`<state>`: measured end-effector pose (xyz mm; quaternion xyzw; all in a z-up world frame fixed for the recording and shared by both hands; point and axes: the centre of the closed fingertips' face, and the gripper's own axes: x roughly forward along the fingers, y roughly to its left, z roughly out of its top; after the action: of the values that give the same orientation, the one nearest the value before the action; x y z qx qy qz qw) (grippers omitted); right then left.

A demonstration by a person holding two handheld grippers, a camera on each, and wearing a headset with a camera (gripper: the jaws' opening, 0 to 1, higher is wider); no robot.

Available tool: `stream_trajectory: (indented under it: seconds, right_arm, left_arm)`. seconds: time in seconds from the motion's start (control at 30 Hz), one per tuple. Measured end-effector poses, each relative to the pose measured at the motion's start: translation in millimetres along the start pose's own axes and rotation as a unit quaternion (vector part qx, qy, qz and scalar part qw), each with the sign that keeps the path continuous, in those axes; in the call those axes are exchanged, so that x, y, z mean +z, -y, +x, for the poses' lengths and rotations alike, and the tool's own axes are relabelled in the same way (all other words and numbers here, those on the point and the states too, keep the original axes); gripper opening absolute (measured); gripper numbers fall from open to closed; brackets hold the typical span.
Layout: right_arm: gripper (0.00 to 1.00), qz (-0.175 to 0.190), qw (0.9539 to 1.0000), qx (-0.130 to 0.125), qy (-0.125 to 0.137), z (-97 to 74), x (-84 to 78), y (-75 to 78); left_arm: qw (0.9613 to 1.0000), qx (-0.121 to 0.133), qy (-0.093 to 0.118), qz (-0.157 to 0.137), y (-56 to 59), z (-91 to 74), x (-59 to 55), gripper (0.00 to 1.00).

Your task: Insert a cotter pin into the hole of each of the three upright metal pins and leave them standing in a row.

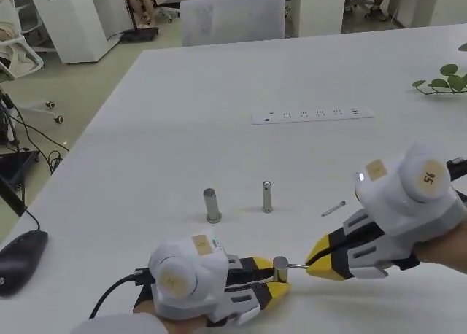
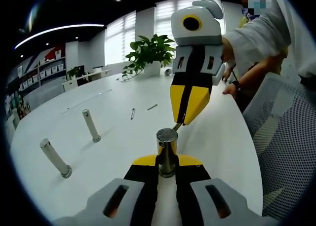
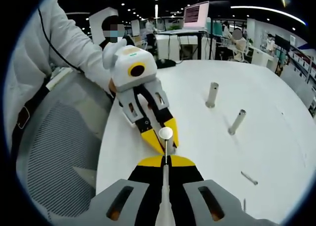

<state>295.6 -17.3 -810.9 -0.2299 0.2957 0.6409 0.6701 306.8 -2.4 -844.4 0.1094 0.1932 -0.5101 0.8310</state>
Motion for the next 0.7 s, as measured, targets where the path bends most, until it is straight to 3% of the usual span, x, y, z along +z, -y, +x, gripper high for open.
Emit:
stream_trajectory:
  seconds: [0.7]
  right_arm:
    - [0.03, -0.009, 0.9999, 0.005, 0.005, 6.8, 6.4, -0.8]
  left_arm:
    - [0.9998, -0.005, 0.015, -0.009, 0.8, -0.9, 0.1, 0.1]
